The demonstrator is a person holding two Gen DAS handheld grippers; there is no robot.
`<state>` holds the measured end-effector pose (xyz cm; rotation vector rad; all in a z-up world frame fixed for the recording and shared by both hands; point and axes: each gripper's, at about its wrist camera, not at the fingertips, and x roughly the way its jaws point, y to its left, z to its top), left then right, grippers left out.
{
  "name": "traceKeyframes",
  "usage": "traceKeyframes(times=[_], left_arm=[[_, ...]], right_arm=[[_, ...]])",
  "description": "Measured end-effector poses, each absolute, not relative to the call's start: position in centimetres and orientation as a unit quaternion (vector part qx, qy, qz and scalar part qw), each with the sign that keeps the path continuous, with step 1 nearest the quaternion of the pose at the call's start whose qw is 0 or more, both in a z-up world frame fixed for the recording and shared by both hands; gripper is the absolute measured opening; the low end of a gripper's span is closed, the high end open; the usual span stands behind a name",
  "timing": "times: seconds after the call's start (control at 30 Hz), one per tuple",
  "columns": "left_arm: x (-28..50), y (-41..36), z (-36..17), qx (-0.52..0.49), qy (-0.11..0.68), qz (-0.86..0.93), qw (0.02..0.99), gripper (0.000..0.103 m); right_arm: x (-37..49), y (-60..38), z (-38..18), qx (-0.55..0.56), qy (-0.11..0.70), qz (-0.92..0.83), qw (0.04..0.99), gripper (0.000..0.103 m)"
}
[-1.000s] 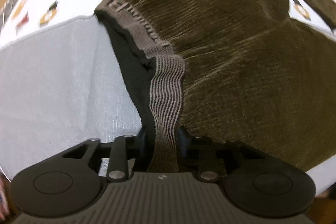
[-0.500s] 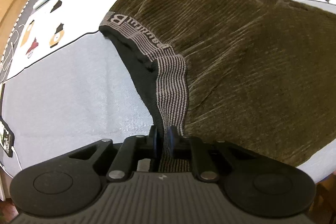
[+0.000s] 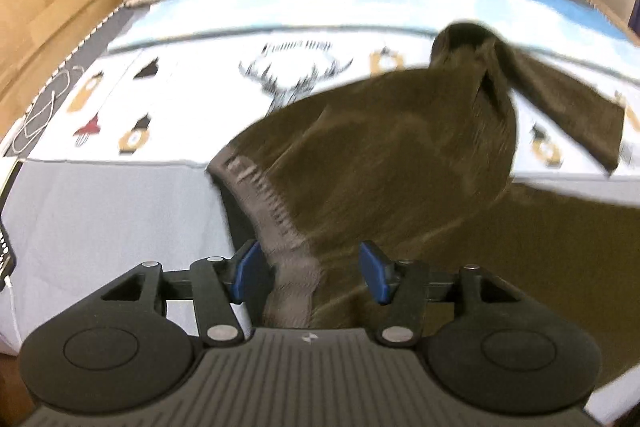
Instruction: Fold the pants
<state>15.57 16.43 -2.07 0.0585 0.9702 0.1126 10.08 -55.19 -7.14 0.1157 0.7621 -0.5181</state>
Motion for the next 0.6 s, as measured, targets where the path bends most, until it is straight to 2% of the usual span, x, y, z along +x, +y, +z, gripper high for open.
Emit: traceKeyframes(times=[0.03,0.07,0.1,0.13,0.27,0.37,0.5,0.6], left_arm=[[15.7,15.8,-1.6,0.022,0.46,0.05,0.886,0.053],[16.0,15.0,-1.2,0.015,0.454,0.043,0.89,0.03],[16.3,14.0,-0.9,0.007,0.451,0.032,0.892,0.005],[16.7,13.1,-0.7,0.0,0.448,0.022,0.894,0.0],[17.8,8.8,0.3,-0.016,0.432,0.019,0.902,0.0],[20.6,5.9,1.6,-0.075,0.438,0.014,0.896,0.0],[24.3,2.1,3.3,-0.103,0.407,-0.025,0.907,0.001],[25.7,0.0,1.4,-0.09,0.378,-0.065,0.919,0.001]], right_arm=[[10.5,-54.6,-6.7,0.058,0.358,-0.233,0.902,0.026],[11.0,-53.9,-6.3,0.064,0.348,-0.218,0.909,0.024],[11.5,-53.2,-6.0,0.07,0.341,-0.204,0.915,0.016],[12.2,-52.4,-5.6,0.077,0.334,-0.187,0.921,0.007],[14.5,-48.6,-4.2,0.097,0.317,-0.132,0.934,0.003],[16.5,-45.5,-3.4,0.149,0.318,-0.076,0.933,0.003],[19.7,-41.6,-4.1,0.215,0.349,0.005,0.912,0.005],[22.1,-38.2,-5.8,0.221,0.395,0.055,0.89,0.005]])
